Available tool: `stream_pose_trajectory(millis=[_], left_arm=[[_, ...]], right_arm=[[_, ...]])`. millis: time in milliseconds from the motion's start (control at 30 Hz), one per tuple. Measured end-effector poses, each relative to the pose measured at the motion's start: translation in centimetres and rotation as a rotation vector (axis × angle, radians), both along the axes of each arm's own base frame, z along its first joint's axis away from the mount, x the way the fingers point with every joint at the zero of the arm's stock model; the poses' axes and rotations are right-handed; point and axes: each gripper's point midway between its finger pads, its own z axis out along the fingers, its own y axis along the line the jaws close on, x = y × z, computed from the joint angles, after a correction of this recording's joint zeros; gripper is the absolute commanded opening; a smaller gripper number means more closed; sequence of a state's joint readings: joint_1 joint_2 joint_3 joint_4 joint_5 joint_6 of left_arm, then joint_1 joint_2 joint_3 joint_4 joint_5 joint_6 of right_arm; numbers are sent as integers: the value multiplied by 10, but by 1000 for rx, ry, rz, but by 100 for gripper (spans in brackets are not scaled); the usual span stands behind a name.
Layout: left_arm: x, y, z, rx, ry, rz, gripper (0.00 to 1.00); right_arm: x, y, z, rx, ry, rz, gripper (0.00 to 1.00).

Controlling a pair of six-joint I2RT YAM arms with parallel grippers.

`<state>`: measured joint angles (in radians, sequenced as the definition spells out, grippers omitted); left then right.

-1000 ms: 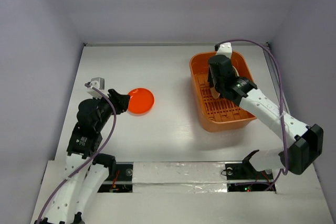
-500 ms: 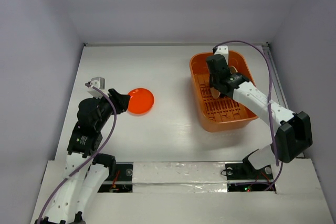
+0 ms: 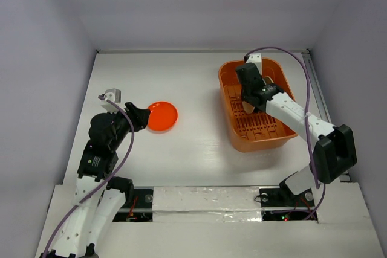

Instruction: Unload the plates from the dish rack

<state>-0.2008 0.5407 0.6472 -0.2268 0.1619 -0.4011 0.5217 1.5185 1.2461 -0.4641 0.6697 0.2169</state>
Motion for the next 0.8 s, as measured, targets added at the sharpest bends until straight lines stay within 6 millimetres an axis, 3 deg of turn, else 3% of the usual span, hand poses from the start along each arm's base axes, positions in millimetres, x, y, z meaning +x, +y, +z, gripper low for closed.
stream_pose_trajectory(millis=[333, 533, 800], left_arm=[[0, -1, 0, -1, -1, -3, 40], [0, -1, 0, -2, -1, -6, 40], [0, -1, 1, -3, -4, -7, 40]], right_arm=[[-2, -1, 11, 24, -22, 6, 24], [0, -2, 2, 13, -2, 1, 24], [7, -9, -25, -32, 61, -23, 20]])
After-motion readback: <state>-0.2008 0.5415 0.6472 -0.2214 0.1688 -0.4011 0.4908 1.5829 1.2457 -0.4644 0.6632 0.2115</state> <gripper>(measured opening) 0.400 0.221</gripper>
